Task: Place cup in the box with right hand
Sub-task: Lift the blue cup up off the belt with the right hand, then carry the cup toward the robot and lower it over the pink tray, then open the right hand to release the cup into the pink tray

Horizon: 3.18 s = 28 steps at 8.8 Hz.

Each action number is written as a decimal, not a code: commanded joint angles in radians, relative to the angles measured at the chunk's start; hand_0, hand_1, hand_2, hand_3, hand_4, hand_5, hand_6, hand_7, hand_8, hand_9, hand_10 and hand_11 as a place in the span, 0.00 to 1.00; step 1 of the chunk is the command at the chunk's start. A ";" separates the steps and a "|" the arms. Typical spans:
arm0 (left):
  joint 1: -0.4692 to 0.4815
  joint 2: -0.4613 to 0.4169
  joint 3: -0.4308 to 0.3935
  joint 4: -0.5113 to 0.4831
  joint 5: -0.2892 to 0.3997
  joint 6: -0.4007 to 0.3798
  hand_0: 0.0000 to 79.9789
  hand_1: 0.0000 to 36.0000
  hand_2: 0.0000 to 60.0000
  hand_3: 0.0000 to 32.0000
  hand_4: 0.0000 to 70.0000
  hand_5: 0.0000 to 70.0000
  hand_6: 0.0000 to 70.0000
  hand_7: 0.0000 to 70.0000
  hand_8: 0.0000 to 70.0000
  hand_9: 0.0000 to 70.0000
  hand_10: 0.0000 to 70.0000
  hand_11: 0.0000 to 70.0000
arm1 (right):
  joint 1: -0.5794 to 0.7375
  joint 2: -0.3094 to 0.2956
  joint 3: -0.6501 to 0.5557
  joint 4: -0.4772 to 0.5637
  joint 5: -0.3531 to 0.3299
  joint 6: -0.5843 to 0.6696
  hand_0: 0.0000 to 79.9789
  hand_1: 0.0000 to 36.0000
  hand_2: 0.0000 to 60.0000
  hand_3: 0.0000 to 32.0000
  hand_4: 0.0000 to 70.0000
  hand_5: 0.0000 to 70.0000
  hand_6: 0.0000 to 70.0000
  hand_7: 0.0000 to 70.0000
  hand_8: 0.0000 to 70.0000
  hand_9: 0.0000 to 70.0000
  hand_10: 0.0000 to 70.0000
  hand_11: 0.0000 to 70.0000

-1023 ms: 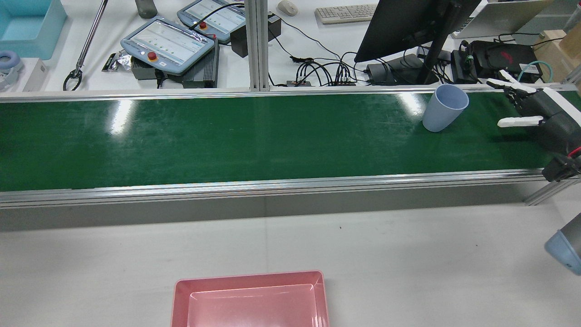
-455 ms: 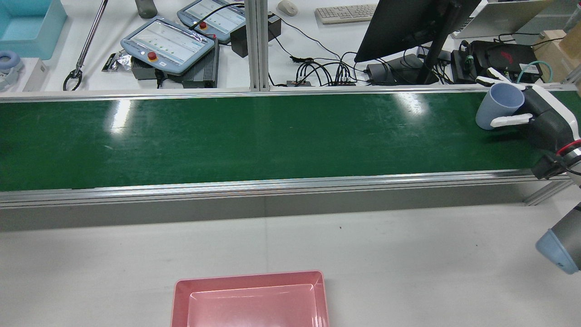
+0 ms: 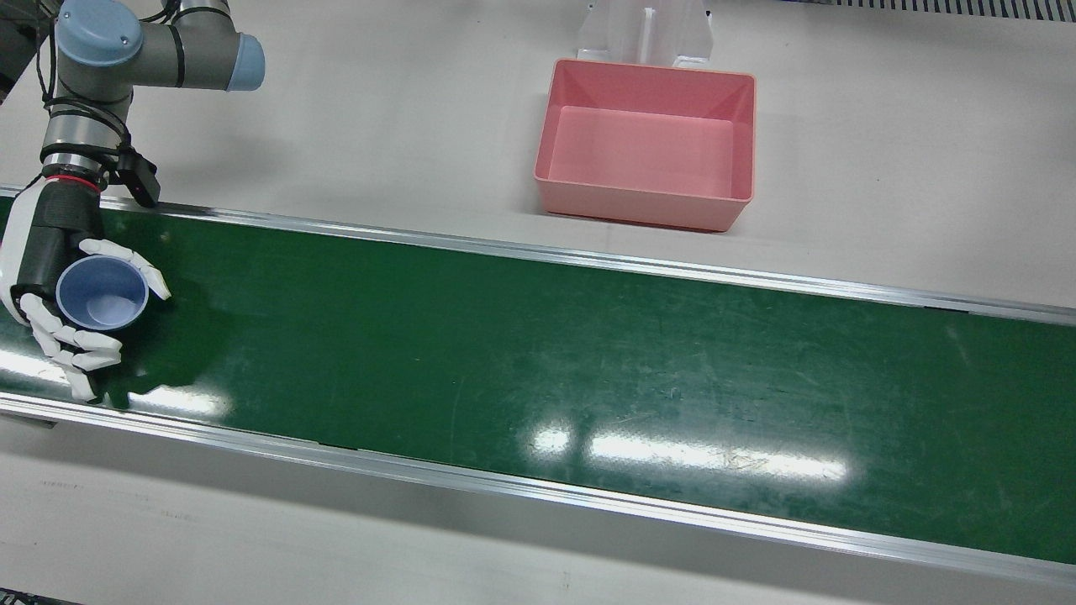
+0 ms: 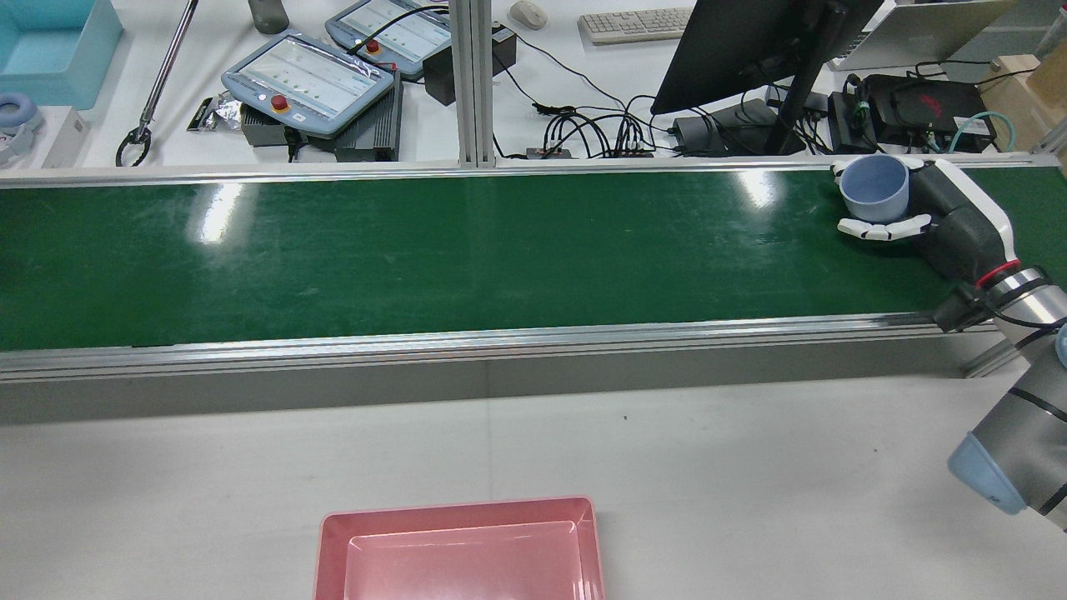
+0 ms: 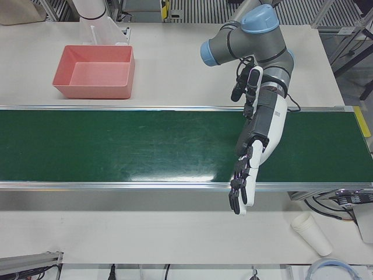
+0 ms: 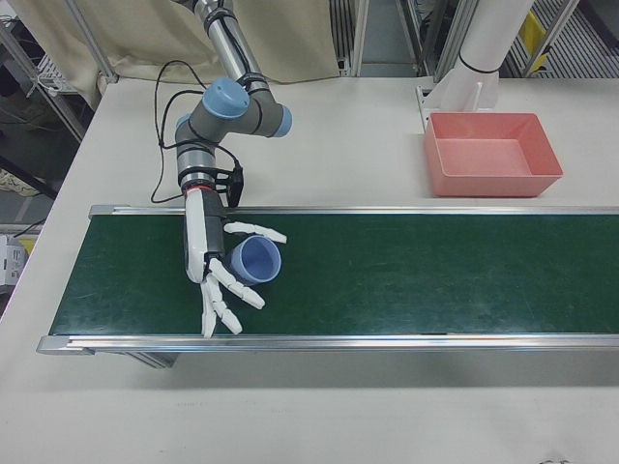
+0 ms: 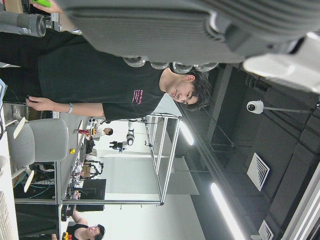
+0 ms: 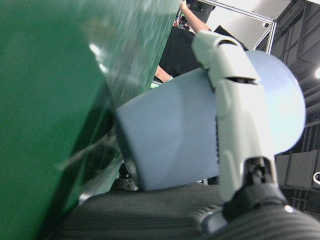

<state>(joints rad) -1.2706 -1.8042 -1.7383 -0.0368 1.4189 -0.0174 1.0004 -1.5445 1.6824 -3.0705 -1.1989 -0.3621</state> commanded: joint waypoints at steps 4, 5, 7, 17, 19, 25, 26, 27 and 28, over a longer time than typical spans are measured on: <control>-0.001 0.000 -0.001 0.000 0.000 0.001 0.00 0.00 0.00 0.00 0.00 0.00 0.00 0.00 0.00 0.00 0.00 0.00 | 0.112 0.043 0.524 -0.262 0.009 -0.001 0.95 1.00 1.00 0.00 0.13 0.47 0.77 1.00 1.00 1.00 1.00 1.00; 0.000 0.000 -0.001 0.000 0.000 -0.001 0.00 0.00 0.00 0.00 0.00 0.00 0.00 0.00 0.00 0.00 0.00 0.00 | 0.110 0.053 0.578 -0.298 -0.001 -0.046 0.98 1.00 1.00 0.00 0.16 0.46 0.76 1.00 1.00 1.00 1.00 1.00; 0.000 -0.001 -0.001 0.002 0.000 0.001 0.00 0.00 0.00 0.00 0.00 0.00 0.00 0.00 0.00 0.00 0.00 0.00 | 0.110 0.023 0.577 -0.298 -0.002 -0.057 0.96 1.00 1.00 0.00 0.15 0.44 0.73 1.00 1.00 1.00 0.88 1.00; 0.000 -0.001 -0.001 0.003 0.000 0.001 0.00 0.00 0.00 0.00 0.00 0.00 0.00 0.00 0.00 0.00 0.00 0.00 | -0.496 0.078 0.706 -0.300 -0.006 -0.445 0.99 1.00 1.00 0.00 0.09 0.41 0.68 1.00 1.00 1.00 0.72 1.00; 0.000 -0.001 -0.001 0.003 0.000 0.001 0.00 0.00 0.00 0.00 0.00 0.00 0.00 0.00 0.00 0.00 0.00 0.00 | -0.650 0.080 0.702 -0.298 0.054 -0.509 1.00 1.00 1.00 0.00 0.16 0.40 0.67 1.00 1.00 1.00 0.70 1.00; 0.000 0.000 -0.001 0.002 0.000 0.001 0.00 0.00 0.00 0.00 0.00 0.00 0.00 0.00 0.00 0.00 0.00 0.00 | -0.787 0.107 0.692 -0.289 0.110 -0.656 1.00 0.74 0.01 0.00 0.02 0.17 0.19 0.68 0.13 0.28 0.12 0.23; 0.000 0.000 -0.001 0.002 0.000 0.001 0.00 0.00 0.00 0.00 0.00 0.00 0.00 0.00 0.00 0.00 0.00 0.00 | -0.790 0.107 0.691 -0.289 0.111 -0.655 0.82 0.50 0.00 0.00 0.00 0.10 0.06 0.20 0.00 0.02 0.00 0.01; -0.001 -0.001 -0.001 0.002 0.000 0.001 0.00 0.00 0.00 0.00 0.00 0.00 0.00 0.00 0.00 0.00 0.00 0.00 | -0.792 0.109 0.691 -0.287 0.111 -0.653 0.66 0.34 0.03 0.00 0.00 0.06 0.02 0.08 0.00 0.00 0.00 0.00; 0.000 0.000 -0.001 0.002 0.000 0.001 0.00 0.00 0.00 0.00 0.00 0.00 0.00 0.00 0.00 0.00 0.00 0.00 | -0.795 0.112 0.691 -0.287 0.111 -0.652 0.62 0.22 0.02 0.00 0.00 0.04 0.01 0.05 0.00 0.00 0.00 0.00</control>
<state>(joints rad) -1.2706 -1.8044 -1.7395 -0.0353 1.4189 -0.0169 0.2114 -1.4370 2.3736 -3.3589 -1.0883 -1.0167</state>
